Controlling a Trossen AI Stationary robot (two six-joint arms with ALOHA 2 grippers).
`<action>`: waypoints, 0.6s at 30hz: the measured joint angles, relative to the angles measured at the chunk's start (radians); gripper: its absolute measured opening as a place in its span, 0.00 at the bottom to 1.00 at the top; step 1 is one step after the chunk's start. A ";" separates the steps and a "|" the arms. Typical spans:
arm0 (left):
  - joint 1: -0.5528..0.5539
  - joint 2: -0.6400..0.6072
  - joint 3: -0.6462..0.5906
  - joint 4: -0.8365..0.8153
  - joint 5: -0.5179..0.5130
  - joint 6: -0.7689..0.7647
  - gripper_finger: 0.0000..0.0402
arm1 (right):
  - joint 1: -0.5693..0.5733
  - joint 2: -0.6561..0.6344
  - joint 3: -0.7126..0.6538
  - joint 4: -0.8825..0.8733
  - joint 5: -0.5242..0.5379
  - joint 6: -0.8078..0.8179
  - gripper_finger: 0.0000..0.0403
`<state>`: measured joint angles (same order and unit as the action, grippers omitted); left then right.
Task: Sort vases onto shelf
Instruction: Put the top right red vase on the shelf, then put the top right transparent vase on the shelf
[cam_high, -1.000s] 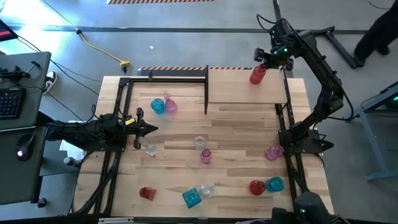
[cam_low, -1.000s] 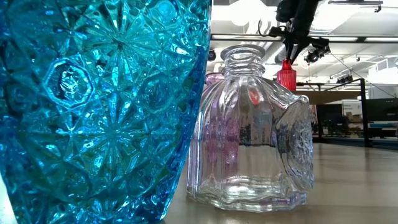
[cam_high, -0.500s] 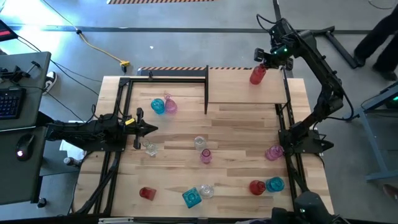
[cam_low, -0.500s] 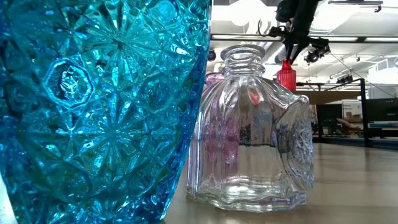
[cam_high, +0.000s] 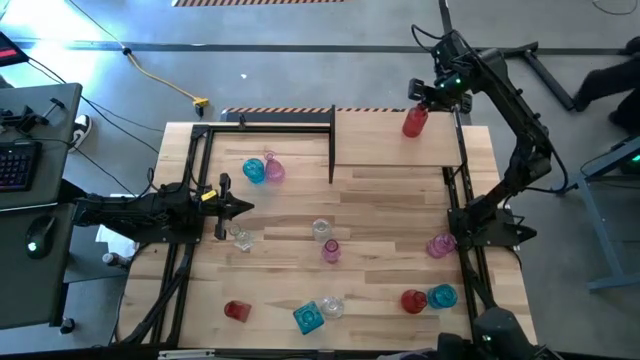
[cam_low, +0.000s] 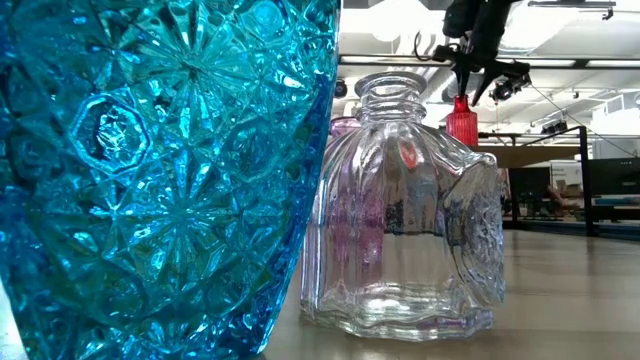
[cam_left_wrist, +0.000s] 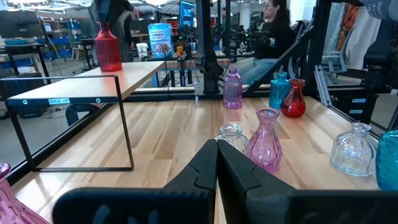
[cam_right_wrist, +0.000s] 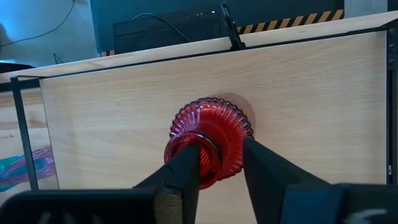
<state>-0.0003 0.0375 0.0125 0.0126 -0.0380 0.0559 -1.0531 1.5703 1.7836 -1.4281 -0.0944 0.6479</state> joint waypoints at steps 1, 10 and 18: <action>0.000 0.000 0.000 0.000 0.000 0.000 0.00 | 0.000 0.000 0.000 0.000 0.000 -0.001 0.25; 0.000 0.000 0.000 0.000 0.000 0.000 0.00 | 0.000 0.003 0.022 0.003 0.008 -0.027 0.26; 0.000 0.000 0.000 0.000 0.000 0.000 0.00 | 0.000 0.001 0.072 -0.015 0.006 -0.024 0.26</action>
<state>-0.0003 0.0375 0.0125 0.0128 -0.0381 0.0559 -1.0531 1.5711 1.8555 -1.4434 -0.0880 0.6239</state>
